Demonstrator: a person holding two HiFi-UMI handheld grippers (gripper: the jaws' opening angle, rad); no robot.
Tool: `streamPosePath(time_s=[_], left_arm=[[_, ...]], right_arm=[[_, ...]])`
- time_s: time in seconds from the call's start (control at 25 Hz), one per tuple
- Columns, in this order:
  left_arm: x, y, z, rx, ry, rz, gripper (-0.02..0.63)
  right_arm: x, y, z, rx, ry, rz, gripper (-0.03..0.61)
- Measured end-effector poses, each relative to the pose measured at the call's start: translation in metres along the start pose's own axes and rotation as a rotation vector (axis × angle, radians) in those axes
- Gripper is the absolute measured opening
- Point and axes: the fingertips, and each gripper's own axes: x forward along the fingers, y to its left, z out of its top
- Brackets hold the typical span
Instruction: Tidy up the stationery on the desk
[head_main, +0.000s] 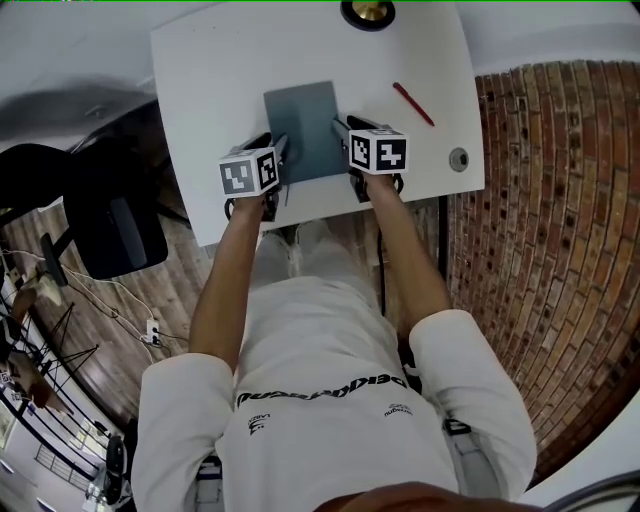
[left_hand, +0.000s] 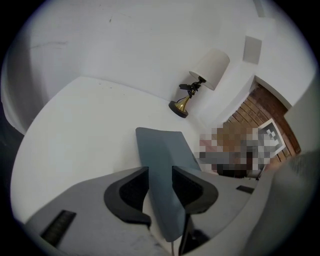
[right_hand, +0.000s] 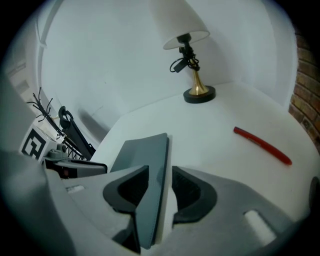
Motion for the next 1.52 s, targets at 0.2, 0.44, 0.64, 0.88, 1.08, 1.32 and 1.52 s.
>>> streamPosePath(time_s=[0.2,0.44,0.64,0.88,1.08,1.32,1.52], left_arm=[[-0.018,-0.015,0.005,0.111,-0.042,0.014,0.119],[-0.045,-0.039,0.019,0.150,-0.176,0.020,0.029],[-0.068,-0.062,0.029,0.171,-0.276,0.018,-0.002],[-0.101,-0.095,0.043,0.262,-0.393,0.007,-0.002],[-0.131,-0.124,0.033,0.346,-0.442,-0.044,-0.002],[-0.167,-0.156,0.024,0.509,-0.509,-0.077,-0.002],[-0.179,-0.154,0.019,0.577,-0.564,-0.021,-0.002]], right_arm=[[-0.029,-0.022,0.018,-0.086,-0.067,-0.015,0.143],[-0.055,-0.062,0.037,-0.295,-0.083,-0.085,0.149],[-0.065,-0.095,0.047,-0.412,-0.047,-0.126,0.147],[-0.061,-0.128,0.048,-0.521,0.033,-0.147,0.140],[-0.055,-0.154,0.038,-0.586,0.154,-0.157,0.139],[-0.054,-0.166,0.038,-0.686,0.249,-0.138,0.117],[-0.047,-0.175,0.033,-0.702,0.322,-0.130,0.095]])
